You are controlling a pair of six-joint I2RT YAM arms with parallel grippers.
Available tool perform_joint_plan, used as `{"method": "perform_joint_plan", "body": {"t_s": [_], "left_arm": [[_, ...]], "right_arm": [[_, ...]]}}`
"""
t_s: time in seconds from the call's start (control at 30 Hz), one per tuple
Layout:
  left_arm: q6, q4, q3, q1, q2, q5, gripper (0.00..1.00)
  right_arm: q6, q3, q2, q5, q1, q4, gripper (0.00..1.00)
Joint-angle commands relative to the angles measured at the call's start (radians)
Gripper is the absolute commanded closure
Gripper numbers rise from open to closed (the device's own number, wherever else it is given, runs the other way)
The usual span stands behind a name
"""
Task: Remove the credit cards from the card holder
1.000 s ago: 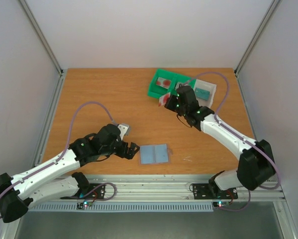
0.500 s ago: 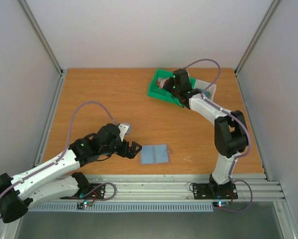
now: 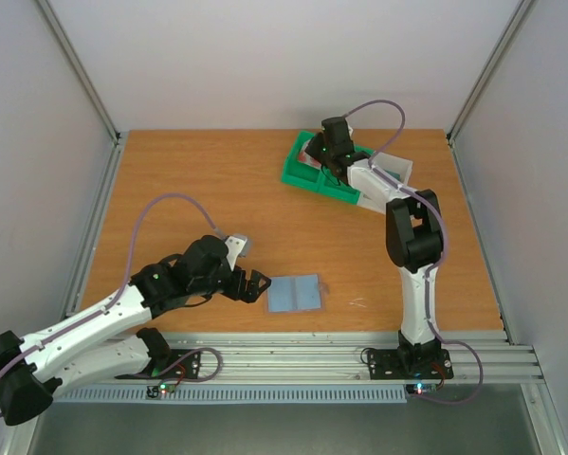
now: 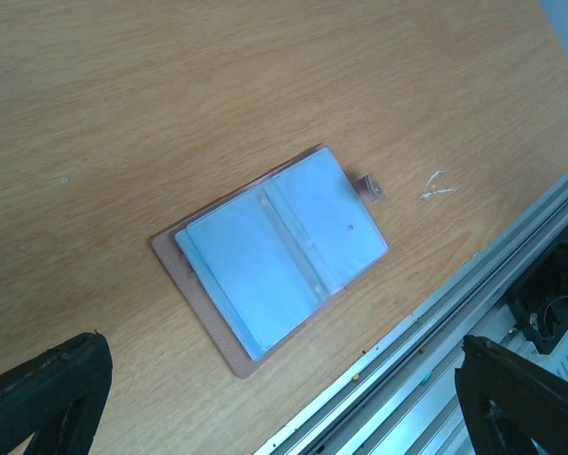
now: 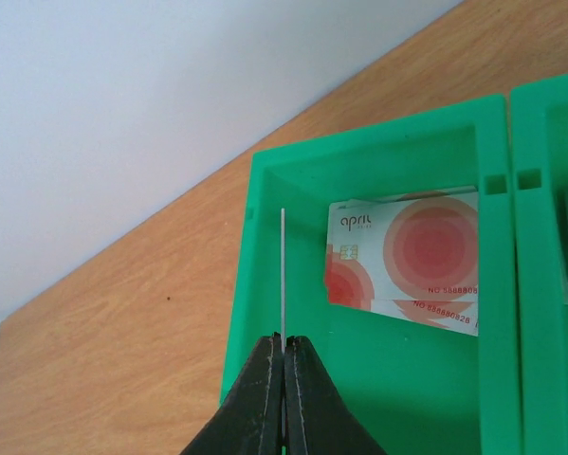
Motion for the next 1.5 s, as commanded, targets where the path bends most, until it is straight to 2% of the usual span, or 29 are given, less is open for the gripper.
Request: {"method": "perform_joint_plan", "body": {"t_s": [0.0, 0.23, 0.67, 1.47], "left_arm": [[-0.012, 0.031, -0.018, -0.001, -0.025, 0.017, 0.01], [-0.012, 0.019, -0.032, -0.001, -0.032, 0.016, 0.01], [-0.012, 0.013, -0.058, -0.001, -0.062, 0.004, 0.01], [-0.033, -0.004, -0.064, -0.001, -0.066, -0.043, 0.01]], "right_arm": [[0.028, 0.077, 0.061, 0.029, -0.003, -0.060, 0.99], [0.028, 0.192, 0.159, 0.036, -0.003, -0.109, 0.99], [0.011, 0.303, 0.256, 0.061, -0.008, -0.121, 0.99], [-0.034, 0.455, 0.326, 0.117, -0.017, -0.244, 0.98]]}}
